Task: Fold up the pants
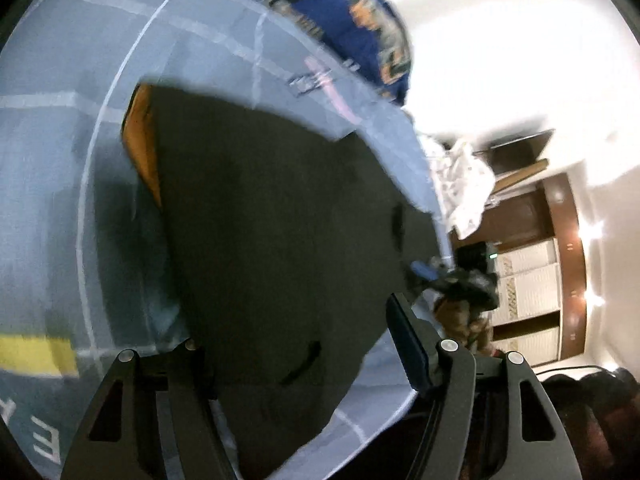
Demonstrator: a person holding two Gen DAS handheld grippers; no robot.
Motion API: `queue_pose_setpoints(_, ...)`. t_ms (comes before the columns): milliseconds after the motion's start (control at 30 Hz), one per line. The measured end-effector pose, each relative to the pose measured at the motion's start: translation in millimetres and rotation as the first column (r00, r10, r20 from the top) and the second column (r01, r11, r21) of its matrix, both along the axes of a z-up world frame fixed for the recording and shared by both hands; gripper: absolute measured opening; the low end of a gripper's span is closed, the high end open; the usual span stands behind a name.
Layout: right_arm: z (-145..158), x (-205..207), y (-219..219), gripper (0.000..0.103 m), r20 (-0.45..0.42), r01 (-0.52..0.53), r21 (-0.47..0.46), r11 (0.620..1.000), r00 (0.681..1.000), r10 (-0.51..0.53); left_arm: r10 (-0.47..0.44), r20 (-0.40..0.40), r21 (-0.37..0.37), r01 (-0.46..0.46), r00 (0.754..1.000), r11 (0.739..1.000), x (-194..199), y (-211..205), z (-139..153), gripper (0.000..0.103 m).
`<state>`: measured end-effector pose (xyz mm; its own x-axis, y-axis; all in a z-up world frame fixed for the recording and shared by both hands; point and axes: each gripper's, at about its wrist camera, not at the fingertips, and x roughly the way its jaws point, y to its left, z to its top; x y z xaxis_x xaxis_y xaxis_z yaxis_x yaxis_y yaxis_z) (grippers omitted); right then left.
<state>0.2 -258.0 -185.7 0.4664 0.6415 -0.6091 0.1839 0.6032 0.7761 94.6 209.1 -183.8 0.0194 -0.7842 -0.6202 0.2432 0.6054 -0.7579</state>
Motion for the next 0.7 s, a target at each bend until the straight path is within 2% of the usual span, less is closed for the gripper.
queue_pose_setpoints(33,0.1,0.2,0.2,0.041,0.001,0.0,0.0,1.0,1.0,0.0,0.006,-0.012,0.037,-0.005,1.0,0.999,-1.6,-1.0,-6.3,0.064)
queue_pose_setpoints(100,-0.6,0.5,0.3,0.041,0.003,-0.002,-0.001,1.0,1.0,0.002,0.057,0.016,0.022,-0.057,0.998,0.998,-7.7,2.7,-8.8,0.064)
queue_pose_setpoints(167,-0.9,0.6,0.1,0.041,0.004,-0.002,0.001,1.0,1.0,0.002,0.12,0.005,0.003,-0.12,0.993,0.993,-10.1,6.2,-11.0,0.064)
queue_pose_setpoints(200,-0.6,0.5,0.1,0.041,0.006,-0.001,0.0,1.0,1.0,0.001,0.148,0.021,0.024,-0.148,0.989,0.989,-12.2,5.2,-9.1,0.055)
queue_pose_setpoints(233,-0.5,0.4,0.2,0.041,0.007,-0.001,-0.001,1.0,1.0,0.001,0.165,0.053,0.072,-0.169,0.985,0.983,-15.0,2.1,-5.9,0.038)
queue_pose_setpoints(267,-0.1,0.3,0.5,0.041,0.008,-0.001,-0.002,1.0,1.0,0.001,0.17,0.071,0.102,-0.177,0.983,0.979,-17.5,-2.0,-3.2,0.037)
queue_pose_setpoints(333,-0.7,-0.2,0.2,0.041,0.008,-0.001,-0.001,1.0,1.0,0.001,0.196,0.088,0.105,-0.205,0.977,0.973,-22.4,-7.2,5.7,0.031)
queue_pose_setpoints(467,-0.8,-0.3,0.3,0.041,0.01,0.0,0.003,1.0,1.0,0.0,0.233,0.164,0.071,-0.247,0.959,0.967,-32.1,-22.1,42.8,0.029)
queue_pose_setpoints(700,-3.7,1.5,-2.4,0.041,0.001,0.009,0.029,1.0,1.0,-0.009,0.236,0.263,-0.008,-0.243,0.935,0.97,-41.2,-55.8,99.0,0.029)
